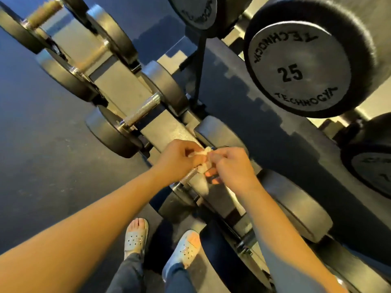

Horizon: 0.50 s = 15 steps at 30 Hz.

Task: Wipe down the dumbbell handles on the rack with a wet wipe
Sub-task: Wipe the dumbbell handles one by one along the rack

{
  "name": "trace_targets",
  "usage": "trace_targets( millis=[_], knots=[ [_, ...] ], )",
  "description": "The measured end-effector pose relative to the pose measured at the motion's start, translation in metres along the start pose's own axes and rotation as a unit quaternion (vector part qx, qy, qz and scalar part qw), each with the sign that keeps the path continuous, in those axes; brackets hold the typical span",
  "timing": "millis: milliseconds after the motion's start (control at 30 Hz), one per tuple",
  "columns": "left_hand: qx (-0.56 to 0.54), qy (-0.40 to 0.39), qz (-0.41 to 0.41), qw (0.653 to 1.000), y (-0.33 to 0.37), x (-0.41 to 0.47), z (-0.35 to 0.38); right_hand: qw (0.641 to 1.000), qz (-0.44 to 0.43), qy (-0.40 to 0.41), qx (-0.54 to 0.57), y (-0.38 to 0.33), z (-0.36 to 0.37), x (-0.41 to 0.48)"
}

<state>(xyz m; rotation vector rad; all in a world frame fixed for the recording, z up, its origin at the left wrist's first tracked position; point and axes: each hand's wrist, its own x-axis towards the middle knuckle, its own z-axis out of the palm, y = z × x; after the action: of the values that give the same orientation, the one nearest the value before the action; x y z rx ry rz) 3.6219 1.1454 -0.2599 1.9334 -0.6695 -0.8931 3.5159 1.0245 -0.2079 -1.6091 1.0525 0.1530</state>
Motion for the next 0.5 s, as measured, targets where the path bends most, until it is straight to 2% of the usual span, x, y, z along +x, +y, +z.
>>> trace_targets(
  millis=[33, 133, 200, 233, 300, 400, 500],
  knots=[
    [0.008, 0.042, -0.015, 0.999, 0.001, 0.005, 0.005, 0.992, -0.062, 0.064, -0.086, -0.003, -0.007, 0.004],
    [-0.010, 0.108, -0.094, 0.990, -0.006, 0.023, 0.027, 0.922, -0.192, 0.220, -0.253, -0.016, -0.018, 0.024],
    [-0.050, 0.110, -0.164, 0.979, -0.013, 0.033, 0.042, 0.898, -0.236, 0.237, -0.287, -0.020, -0.013, 0.048],
    [-0.066, 0.107, -0.184, 0.975, -0.014, 0.036, 0.048, 0.897, -0.245, 0.230, -0.289, -0.019, -0.009, 0.060],
    [-0.118, 0.074, -0.223, 0.965, -0.006, 0.043, 0.047, 0.905, -0.229, 0.219, -0.285, -0.016, 0.001, 0.076],
    [-0.159, -0.011, -0.297, 0.942, 0.003, 0.057, 0.029, 0.884, -0.238, 0.276, -0.292, -0.010, 0.008, 0.082],
    [-0.214, -0.100, -0.336, 0.912, -0.002, 0.069, 0.023, 0.880, -0.257, 0.286, -0.280, -0.006, 0.009, 0.082]
  ],
)
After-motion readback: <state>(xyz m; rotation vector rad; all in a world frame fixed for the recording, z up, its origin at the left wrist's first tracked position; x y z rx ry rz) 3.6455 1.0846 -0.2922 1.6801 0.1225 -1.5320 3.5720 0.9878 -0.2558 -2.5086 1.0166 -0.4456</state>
